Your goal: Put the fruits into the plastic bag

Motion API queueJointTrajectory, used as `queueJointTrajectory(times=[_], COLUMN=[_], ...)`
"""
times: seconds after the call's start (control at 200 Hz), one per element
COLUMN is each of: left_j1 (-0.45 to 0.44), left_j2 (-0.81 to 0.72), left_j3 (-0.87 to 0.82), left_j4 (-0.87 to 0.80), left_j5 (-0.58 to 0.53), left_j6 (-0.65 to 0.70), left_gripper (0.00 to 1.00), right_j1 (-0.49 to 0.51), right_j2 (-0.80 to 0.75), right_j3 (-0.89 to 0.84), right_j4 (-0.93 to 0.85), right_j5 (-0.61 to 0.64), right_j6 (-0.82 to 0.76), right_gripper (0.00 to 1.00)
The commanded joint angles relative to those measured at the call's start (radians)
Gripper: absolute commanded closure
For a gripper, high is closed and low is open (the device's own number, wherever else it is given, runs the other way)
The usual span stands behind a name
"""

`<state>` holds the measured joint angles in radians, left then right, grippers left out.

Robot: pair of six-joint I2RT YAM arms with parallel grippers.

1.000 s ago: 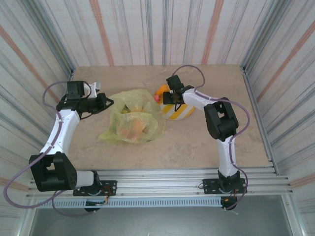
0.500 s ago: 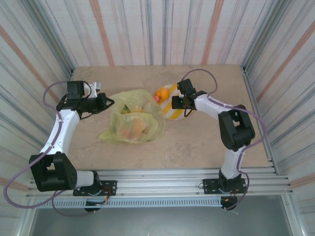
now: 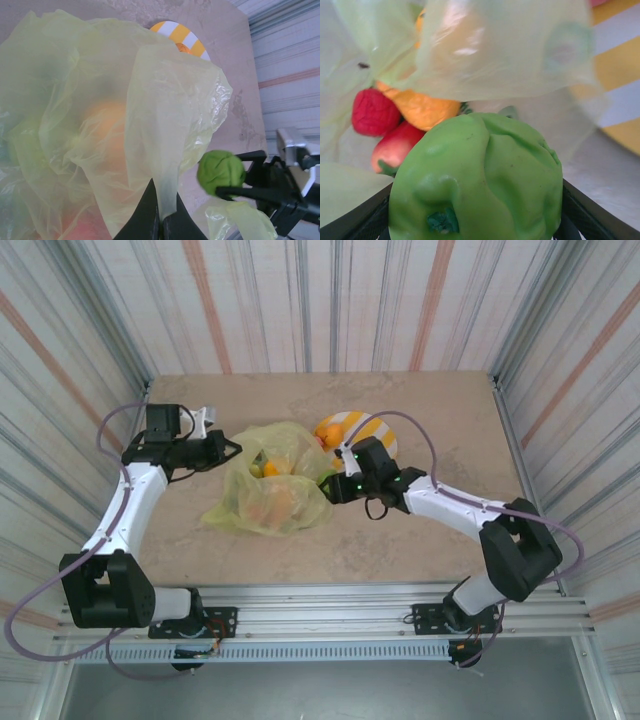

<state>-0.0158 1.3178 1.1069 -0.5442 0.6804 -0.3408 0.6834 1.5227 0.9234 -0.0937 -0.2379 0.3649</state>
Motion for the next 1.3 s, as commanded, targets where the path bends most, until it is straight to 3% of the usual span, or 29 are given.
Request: queueJointTrajectory(times=[0.0, 0.266, 0.927, 1.298], left_j1=[-0.016, -0.027, -0.059, -0.057], left_j2=[-0.006, -0.013, -0.049, -0.073], left_j3=[0.013, 0.012, 0.008, -0.003], left_j4=[0.014, 0.021, 0.042, 0.06], left_j5=[0.029, 0.038, 0.053, 0.036], left_j6=[0.002, -0.003, 0.0, -0.006], left_gripper=[1.0, 1.0, 1.0, 1.0], right_j1=[0.016, 0.098, 0.156, 0.209], right_j2=[0.056, 0.144, 0.426, 0.49], right_j3=[0.0, 0.05, 0.343, 0.38], right_j4=[0.077, 0.16, 0.346, 0.392], right_j5=[-0.038, -0.117, -0.207, -0.231], right_j6=[0.013, 0.031, 0.189, 0.251], right_gripper=[0.44, 0.45, 0.44, 0.37])
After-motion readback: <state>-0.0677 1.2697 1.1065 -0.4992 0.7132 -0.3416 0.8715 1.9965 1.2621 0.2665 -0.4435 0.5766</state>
